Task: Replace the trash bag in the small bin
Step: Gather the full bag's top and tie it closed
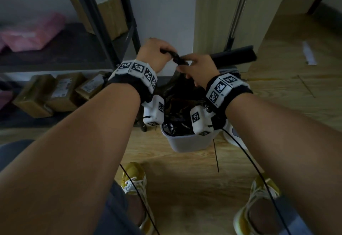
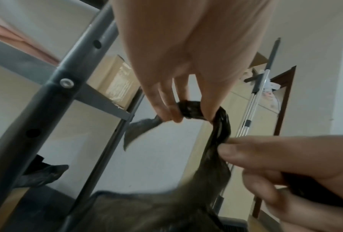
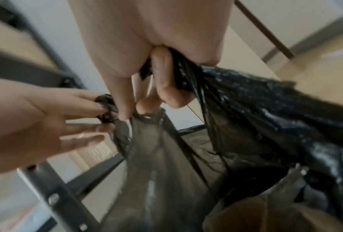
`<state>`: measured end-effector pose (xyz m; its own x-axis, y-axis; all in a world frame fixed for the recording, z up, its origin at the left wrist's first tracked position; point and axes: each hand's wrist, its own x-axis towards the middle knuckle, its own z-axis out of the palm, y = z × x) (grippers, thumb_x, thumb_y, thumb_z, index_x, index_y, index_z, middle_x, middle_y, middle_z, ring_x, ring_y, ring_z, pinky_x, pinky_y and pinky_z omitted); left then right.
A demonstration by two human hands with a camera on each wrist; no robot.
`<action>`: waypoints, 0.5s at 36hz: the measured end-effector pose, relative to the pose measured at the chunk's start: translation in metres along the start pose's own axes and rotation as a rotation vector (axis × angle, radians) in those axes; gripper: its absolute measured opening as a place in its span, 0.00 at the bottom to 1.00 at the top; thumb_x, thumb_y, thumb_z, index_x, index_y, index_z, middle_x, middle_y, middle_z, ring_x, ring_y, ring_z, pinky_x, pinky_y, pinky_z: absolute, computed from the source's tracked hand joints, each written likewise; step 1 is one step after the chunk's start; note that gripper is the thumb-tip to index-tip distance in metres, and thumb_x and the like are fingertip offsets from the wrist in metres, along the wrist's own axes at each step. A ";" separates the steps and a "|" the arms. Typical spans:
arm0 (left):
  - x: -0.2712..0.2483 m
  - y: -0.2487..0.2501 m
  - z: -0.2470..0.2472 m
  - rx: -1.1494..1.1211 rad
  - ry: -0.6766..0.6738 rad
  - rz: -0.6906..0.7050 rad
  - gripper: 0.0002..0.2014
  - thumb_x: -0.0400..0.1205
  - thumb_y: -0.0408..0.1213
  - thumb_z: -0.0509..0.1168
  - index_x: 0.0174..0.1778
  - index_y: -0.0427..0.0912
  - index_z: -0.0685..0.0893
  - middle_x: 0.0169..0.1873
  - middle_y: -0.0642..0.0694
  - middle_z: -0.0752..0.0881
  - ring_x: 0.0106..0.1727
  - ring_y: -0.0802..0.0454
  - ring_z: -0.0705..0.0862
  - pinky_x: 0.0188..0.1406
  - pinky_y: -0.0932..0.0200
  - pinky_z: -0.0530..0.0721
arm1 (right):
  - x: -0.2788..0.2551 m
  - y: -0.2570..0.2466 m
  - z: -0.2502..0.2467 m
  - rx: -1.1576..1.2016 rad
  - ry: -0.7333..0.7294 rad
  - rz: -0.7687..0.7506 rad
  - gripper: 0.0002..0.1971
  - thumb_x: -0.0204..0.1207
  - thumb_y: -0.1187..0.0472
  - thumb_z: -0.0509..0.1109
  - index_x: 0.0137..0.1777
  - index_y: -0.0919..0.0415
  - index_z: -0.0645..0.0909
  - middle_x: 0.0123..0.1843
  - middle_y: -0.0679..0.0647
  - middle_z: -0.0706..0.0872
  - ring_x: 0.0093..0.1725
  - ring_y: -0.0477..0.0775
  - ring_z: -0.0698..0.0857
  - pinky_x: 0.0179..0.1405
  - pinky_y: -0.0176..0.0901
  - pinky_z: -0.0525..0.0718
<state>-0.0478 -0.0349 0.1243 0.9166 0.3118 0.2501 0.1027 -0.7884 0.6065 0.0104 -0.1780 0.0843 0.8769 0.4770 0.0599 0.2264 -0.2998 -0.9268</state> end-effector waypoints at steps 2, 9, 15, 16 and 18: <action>0.000 -0.001 0.002 0.007 0.016 -0.012 0.14 0.78 0.31 0.67 0.59 0.44 0.89 0.58 0.46 0.87 0.60 0.52 0.84 0.55 0.72 0.73 | 0.001 0.001 -0.001 -0.055 0.002 0.005 0.12 0.76 0.61 0.74 0.57 0.65 0.87 0.28 0.52 0.80 0.10 0.36 0.71 0.11 0.29 0.69; -0.014 -0.014 0.013 -0.006 0.394 -0.314 0.11 0.79 0.36 0.64 0.56 0.39 0.83 0.59 0.42 0.82 0.47 0.49 0.80 0.43 0.63 0.75 | 0.000 0.008 -0.008 -0.210 0.022 -0.043 0.09 0.74 0.59 0.74 0.49 0.64 0.88 0.36 0.55 0.87 0.23 0.40 0.77 0.15 0.25 0.71; -0.023 -0.009 0.030 -0.301 -0.077 -0.472 0.09 0.78 0.43 0.68 0.34 0.46 0.81 0.44 0.45 0.84 0.49 0.50 0.83 0.63 0.52 0.83 | -0.002 0.010 -0.007 -0.252 0.017 -0.052 0.08 0.73 0.59 0.75 0.49 0.62 0.90 0.35 0.50 0.86 0.26 0.42 0.78 0.20 0.29 0.74; -0.023 -0.006 0.032 -0.339 -0.090 -0.462 0.09 0.80 0.45 0.67 0.38 0.45 0.82 0.45 0.45 0.84 0.50 0.51 0.82 0.61 0.55 0.81 | -0.003 0.009 -0.006 -0.253 0.004 -0.054 0.09 0.73 0.59 0.75 0.50 0.61 0.90 0.36 0.50 0.86 0.28 0.43 0.80 0.25 0.32 0.77; -0.024 -0.004 0.036 -0.391 -0.084 -0.416 0.11 0.81 0.49 0.67 0.38 0.46 0.83 0.41 0.47 0.84 0.46 0.53 0.82 0.55 0.60 0.80 | -0.004 0.009 -0.004 -0.238 -0.026 -0.059 0.09 0.72 0.59 0.76 0.51 0.61 0.91 0.40 0.53 0.90 0.36 0.47 0.84 0.39 0.41 0.83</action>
<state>-0.0566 -0.0585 0.0888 0.8590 0.4977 -0.1204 0.3254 -0.3490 0.8788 0.0102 -0.1858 0.0773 0.8487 0.5194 0.0993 0.3733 -0.4555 -0.8082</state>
